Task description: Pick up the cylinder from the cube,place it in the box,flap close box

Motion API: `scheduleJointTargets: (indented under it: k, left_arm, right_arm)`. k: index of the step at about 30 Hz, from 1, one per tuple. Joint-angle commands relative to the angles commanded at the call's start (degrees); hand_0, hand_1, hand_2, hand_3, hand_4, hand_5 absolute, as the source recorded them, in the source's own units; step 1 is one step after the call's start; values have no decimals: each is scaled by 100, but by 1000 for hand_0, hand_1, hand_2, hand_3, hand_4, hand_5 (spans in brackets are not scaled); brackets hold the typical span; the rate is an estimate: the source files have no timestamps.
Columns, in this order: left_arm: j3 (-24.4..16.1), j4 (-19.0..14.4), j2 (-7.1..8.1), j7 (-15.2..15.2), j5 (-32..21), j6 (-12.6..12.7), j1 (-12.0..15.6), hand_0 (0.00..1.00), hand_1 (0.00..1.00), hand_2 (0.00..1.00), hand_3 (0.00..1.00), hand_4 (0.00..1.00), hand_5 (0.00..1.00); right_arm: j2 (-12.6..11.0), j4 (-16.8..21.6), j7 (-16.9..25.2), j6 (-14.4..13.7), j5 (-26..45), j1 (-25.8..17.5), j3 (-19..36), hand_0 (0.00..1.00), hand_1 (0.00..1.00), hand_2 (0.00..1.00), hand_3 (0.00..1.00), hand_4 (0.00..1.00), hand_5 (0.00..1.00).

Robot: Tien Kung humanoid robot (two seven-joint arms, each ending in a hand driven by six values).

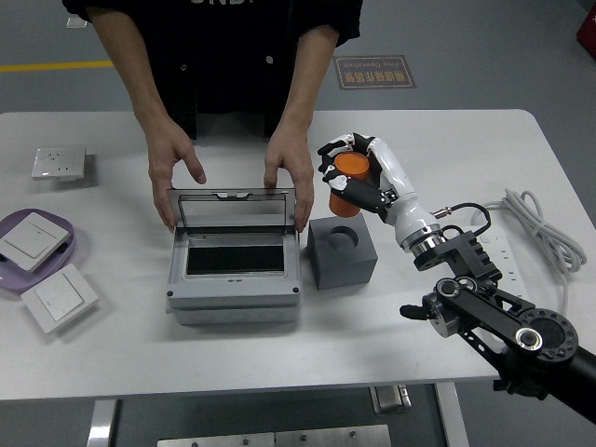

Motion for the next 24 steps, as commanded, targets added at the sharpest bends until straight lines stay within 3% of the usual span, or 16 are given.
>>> scheduleJointTargets:
  k: [5,6,9,11,12,17,18,24]
  left_arm:
    - [75,15,14,-5,-84,6,4,691,695,688,725,709,195]
    - [89,17,18,-6,-99,6,3,690,693,687,725,711,208]
    - [119,23,26,-8,-130,5,-4,690,693,687,725,711,208]
    - [135,25,32,-9,-146,6,-8,690,693,687,725,711,208]
    - [148,26,35,-9,-160,7,-9,690,693,686,722,711,213]
    - [244,36,47,-9,-250,16,-8,690,693,686,722,711,213]
    - [258,37,50,-8,-261,18,-10,690,692,686,722,711,217]
    - [276,39,61,-9,-269,17,-29,690,692,685,721,711,219]
  right_arm:
    - [7,701,-393,99,-435,350,-380,344,236,214,175,2,2]
    - [30,828,-472,135,-490,445,-477,201,178,207,172,2,2]
    - [100,1048,-683,285,-603,679,-723,201,178,207,172,2,2]
    - [151,1057,-905,513,-831,820,-857,201,178,207,172,2,2]
    - [174,1047,-1020,633,-958,878,-908,136,161,205,169,2,2]
    - [311,843,-1572,1205,-1564,1101,-1102,136,161,205,169,2,2]
    - [344,785,-1702,1327,-1717,1145,-1138,71,153,205,168,2,2]
    - [499,530,-2453,1955,-2839,1331,-1279,58,156,213,166,2,2]
